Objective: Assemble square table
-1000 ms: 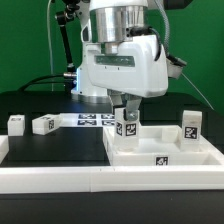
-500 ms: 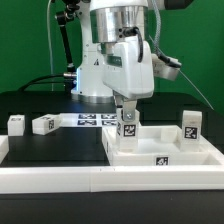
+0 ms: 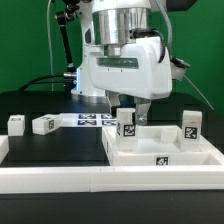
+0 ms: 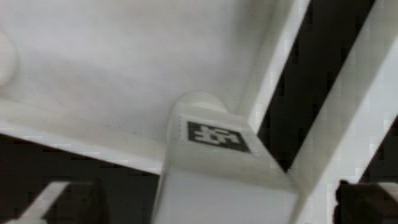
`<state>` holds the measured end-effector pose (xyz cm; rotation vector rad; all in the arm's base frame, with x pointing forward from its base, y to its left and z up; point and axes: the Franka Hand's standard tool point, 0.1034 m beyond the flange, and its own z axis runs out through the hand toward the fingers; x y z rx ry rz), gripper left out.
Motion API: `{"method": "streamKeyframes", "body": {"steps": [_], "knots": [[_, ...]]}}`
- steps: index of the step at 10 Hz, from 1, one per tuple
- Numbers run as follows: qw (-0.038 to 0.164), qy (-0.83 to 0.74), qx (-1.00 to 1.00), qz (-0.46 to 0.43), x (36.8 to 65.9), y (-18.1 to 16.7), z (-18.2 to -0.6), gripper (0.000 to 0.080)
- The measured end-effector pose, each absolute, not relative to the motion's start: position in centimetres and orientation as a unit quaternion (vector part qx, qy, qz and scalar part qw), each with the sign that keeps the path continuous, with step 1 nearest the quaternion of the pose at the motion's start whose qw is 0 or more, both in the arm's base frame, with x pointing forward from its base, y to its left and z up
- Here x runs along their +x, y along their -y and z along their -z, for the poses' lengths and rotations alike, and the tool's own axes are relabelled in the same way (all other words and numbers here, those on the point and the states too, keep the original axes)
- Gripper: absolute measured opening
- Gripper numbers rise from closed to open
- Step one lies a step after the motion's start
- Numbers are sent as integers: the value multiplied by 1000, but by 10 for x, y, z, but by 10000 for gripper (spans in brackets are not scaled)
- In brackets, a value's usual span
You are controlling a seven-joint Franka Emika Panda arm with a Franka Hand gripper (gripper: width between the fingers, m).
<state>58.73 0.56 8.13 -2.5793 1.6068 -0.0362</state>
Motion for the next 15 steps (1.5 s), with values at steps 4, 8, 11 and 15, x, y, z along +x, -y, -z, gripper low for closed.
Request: {"method": "streamKeyframes", "body": {"steps": [4,8,11,15], "knots": [[49,-399,-915,19,587,-6,-81,648],[38,-222,-974,29,588,-10,-79,648],[33,-120,-992,33,588,-9,-79,648],[26,2,-999,36,588,-7,-79,636]]}}
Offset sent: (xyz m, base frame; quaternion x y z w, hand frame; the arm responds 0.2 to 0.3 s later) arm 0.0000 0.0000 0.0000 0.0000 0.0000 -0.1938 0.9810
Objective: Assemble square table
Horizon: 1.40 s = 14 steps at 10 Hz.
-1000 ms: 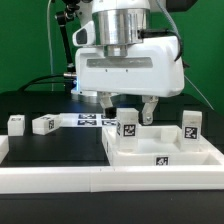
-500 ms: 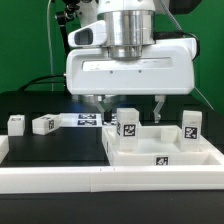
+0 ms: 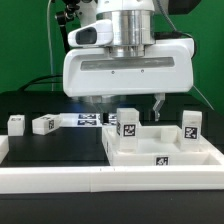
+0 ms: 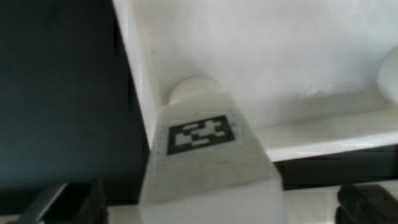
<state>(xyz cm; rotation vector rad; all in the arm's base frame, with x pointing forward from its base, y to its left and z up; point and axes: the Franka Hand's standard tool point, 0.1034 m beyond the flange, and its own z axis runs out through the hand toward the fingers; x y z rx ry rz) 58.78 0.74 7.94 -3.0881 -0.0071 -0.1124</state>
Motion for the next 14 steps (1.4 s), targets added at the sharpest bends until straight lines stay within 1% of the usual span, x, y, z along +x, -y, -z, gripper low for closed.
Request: {"method": "streamKeyframes", "body": {"steps": [1,3,7,9,14], "knots": [[26,3,-999,36,588,-7,-79,636],[25,1,-999,37,588,-6,-80,284],[26,-20,-999,36,588,-6,-79,288],[34,-118,-992,33,587,-5,-79,288],[39,-344,-938,26,586,-3,-78,290]]}}
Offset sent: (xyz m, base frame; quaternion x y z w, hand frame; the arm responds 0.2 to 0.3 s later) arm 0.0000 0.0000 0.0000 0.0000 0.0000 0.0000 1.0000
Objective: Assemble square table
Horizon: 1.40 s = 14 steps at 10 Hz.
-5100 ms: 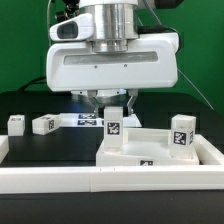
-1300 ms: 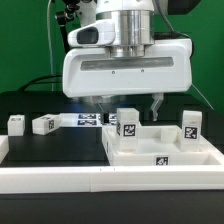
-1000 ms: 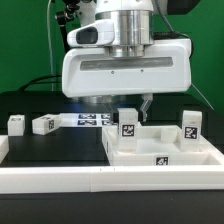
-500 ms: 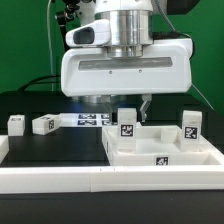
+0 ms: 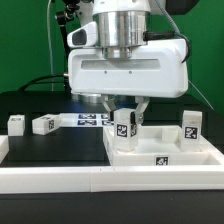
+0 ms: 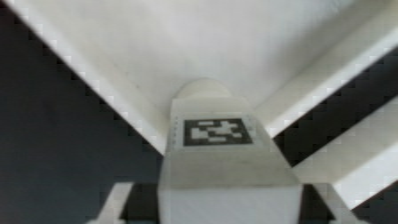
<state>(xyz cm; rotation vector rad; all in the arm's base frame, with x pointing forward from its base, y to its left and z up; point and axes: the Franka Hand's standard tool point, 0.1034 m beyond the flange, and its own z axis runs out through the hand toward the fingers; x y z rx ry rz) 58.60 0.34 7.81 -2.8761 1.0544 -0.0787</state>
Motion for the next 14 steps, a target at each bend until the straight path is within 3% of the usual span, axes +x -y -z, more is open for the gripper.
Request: {"method": "streamKeyframes", "body": {"steps": [7,12,13,14], "knots": [[49,-600,-799,10,585,-4,-77,290],[51,-620,-783,9,586,-5,-77,299],[50,-609,-792,9,586,-5,-78,489],[50,-586,-809,11,587,-8,-78,603]]}}
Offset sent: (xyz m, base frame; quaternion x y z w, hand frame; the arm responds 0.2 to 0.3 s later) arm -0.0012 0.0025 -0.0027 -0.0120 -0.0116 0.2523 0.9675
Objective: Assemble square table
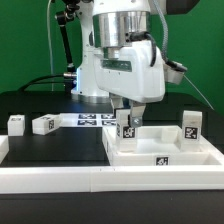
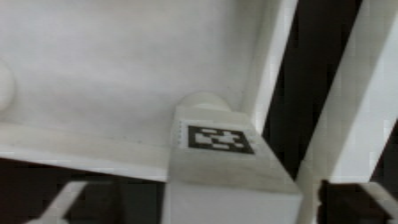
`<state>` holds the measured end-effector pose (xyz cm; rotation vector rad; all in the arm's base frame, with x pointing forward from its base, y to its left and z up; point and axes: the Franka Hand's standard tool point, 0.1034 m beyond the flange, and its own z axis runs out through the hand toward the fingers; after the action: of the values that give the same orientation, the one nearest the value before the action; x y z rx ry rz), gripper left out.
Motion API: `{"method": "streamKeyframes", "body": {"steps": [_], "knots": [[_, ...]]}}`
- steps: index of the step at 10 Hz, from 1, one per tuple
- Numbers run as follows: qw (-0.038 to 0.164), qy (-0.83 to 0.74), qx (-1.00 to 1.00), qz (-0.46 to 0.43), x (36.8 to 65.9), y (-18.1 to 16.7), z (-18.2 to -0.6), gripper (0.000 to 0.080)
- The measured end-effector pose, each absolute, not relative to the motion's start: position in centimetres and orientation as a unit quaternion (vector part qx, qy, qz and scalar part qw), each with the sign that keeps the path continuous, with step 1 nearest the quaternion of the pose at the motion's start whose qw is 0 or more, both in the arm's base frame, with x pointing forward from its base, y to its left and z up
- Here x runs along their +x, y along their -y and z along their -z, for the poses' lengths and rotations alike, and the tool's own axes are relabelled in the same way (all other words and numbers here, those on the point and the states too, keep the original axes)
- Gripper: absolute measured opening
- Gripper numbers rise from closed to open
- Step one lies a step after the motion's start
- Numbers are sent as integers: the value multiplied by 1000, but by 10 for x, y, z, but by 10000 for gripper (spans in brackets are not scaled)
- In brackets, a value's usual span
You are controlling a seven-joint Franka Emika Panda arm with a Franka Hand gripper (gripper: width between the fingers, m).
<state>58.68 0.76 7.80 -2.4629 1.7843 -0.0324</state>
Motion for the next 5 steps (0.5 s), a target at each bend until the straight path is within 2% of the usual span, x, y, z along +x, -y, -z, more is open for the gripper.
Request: {"method": "streamKeyframes", "body": {"steps": [1,2,5], "knots": [[45,-534,-844,15,587,-11,-78,603],[45,-502,-863,17,587,-12,-78,640],[44,-403,-914,24,588,-12,-78,648]]}}
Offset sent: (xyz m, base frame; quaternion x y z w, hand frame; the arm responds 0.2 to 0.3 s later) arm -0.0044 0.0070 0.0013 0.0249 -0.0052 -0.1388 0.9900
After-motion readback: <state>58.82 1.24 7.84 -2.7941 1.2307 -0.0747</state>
